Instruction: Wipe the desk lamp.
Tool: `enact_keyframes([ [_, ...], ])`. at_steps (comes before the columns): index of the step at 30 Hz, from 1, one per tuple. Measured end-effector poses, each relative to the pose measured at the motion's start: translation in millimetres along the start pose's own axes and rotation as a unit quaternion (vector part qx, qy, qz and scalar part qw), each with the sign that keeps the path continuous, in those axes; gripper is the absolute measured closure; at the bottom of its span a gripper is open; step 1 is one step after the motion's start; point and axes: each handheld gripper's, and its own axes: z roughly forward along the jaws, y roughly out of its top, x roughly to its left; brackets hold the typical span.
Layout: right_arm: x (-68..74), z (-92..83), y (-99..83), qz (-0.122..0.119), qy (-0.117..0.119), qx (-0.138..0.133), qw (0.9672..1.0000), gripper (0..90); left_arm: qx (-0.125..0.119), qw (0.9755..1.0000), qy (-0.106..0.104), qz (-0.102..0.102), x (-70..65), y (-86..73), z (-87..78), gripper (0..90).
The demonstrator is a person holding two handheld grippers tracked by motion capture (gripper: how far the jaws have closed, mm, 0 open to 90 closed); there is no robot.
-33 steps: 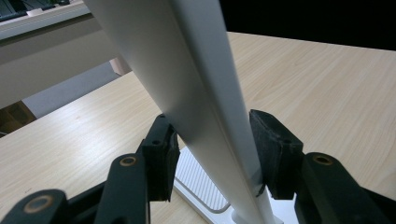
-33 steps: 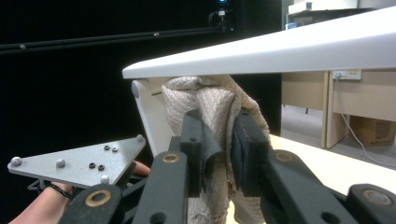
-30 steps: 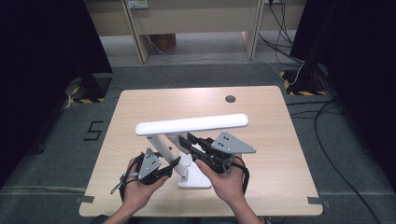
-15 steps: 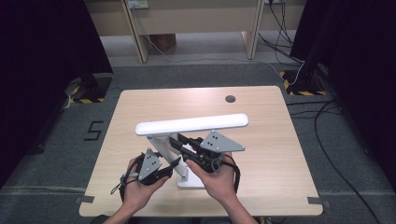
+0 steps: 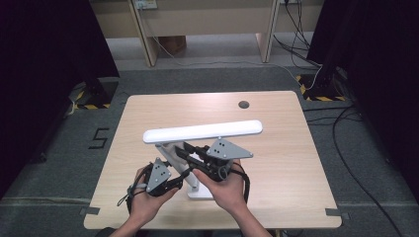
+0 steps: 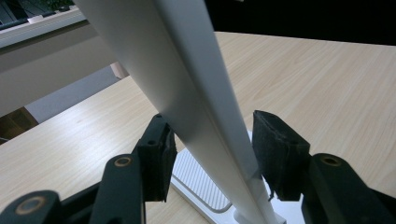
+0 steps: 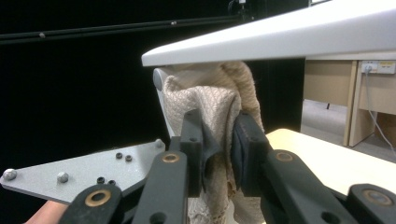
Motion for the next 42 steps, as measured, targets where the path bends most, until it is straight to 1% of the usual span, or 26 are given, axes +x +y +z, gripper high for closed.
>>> enact_keyframes([
  [1, -0.3, 0.4, -0.3, -0.003, 0.000, 0.003, 1.0000, 76.4, 0.001, 1.0000, 0.000, 0.001, -0.1, 0.0, -0.3, 48.4],
  [2, -0.1, 0.7, -0.8, -0.001, 0.002, 0.006, 1.0000, 76.4, 0.003, 1.0000, 0.000, 0.003, -0.2, -0.1, -0.5, 48.1],
  [6, -0.5, 1.5, -2.1, 0.000, 0.003, 0.007, 1.0000, 76.4, 0.003, 1.0000, 0.000, 0.008, -0.4, -0.1, -0.5, 46.8],
  [8, -0.8, 2.1, -3.0, -0.002, 0.005, 0.012, 0.9999, 76.3, 0.004, 0.9999, -0.001, 0.010, -0.5, -0.1, -0.5, 46.1],
  [9, -0.1, 2.3, -3.7, 0.003, 0.007, 0.016, 0.9998, 76.3, 0.003, 0.9999, -0.001, 0.011, -0.7, -0.2, -0.5, 45.8],
  [10, -0.4, 2.4, -4.0, -0.001, 0.008, 0.019, 0.9998, 76.3, 0.004, 0.9999, -0.002, 0.014, -0.6, -0.2, -0.6, 45.4],
  [11, -0.5, 3.0, -4.8, -0.004, 0.011, 0.020, 0.9997, 76.3, 0.003, 0.9999, -0.003, 0.014, -0.8, -0.5, -0.8, 45.2],
  [13, 0.5, 3.4, -6.3, 0.000, 0.013, 0.027, 0.9996, 76.2, 0.002, 0.9999, -0.004, 0.015, -0.7, -0.8, -1.0, 44.7],
  [14, -0.1, 3.4, -6.9, -0.004, 0.012, 0.030, 0.9995, 76.2, 0.002, 0.9999, -0.004, 0.016, -0.7, -0.9, -1.1, 44.3],
  [16, -0.6, 3.7, -8.5, -0.005, 0.013, 0.033, 0.9994, 76.2, 0.002, 0.9998, -0.005, 0.018, -1.1, -1.3, -1.1, 42.9],
  [19, -1.2, 3.3, -10.8, -0.006, 0.013, 0.043, 0.9990, 76.1, 0.000, 0.9999, -0.007, 0.016, -1.5, -2.1, -1.4, 41.3],
  [20, -1.4, 3.4, -11.9, -0.006, 0.012, 0.044, 0.9990, 76.1, 0.005, 0.9997, -0.007, 0.022, -0.9, -2.2, -2.1, 41.0],
  [23, -1.7, 3.1, -14.9, -0.005, 0.011, 0.051, 0.9986, 76.1, 0.005, 0.9996, -0.007, 0.026, -1.0, -2.5, -2.2, 39.8],
  [27, -2.4, 2.3, -18.1, -0.003, 0.010, 0.057, 0.9983, 76.0, 0.002, 0.9997, -0.009, 0.024, -1.9, -2.6, -1.7, 39.0],
  [29, -2.2, 1.6, -22.3, 0.006, 0.011, 0.063, 0.9979, 75.9, -0.002, 0.9997, -0.010, 0.023, -2.6, -2.7, -1.2, 38.6],
  [31, -3.6, 1.0, -24.7, 0.003, 0.009, 0.067, 0.9977, 75.9, 0.001, 0.9996, -0.011, 0.027, -2.3, -2.7, -1.6, 38.1],
  [33, -3.9, 0.3, -26.6, 0.008, 0.008, 0.073, 0.9973, 75.9, 0.001, 0.9995, -0.013, 0.028, -2.3, -2.8, -1.8, 37.9],
  [36, -5.7, -0.3, -28.9, 0.007, 0.007, 0.075, 0.9971, 75.8, 0.001, 0.9994, -0.014, 0.031, -2.5, -2.8, -2.1, 37.0],
  [39, -5.6, -1.1, -32.4, 0.014, 0.007, 0.081, 0.9966, 75.8, 0.003, 0.9993, -0.015, 0.033, -2.5, -2.7, -2.4, 36.1],
  [42, -6.9, -1.6, -35.8, 0.013, 0.006, 0.084, 0.9964, 75.8, 0.004, 0.9993, -0.016, 0.035, -2.8, -2.7, -2.2, 35.3],
])
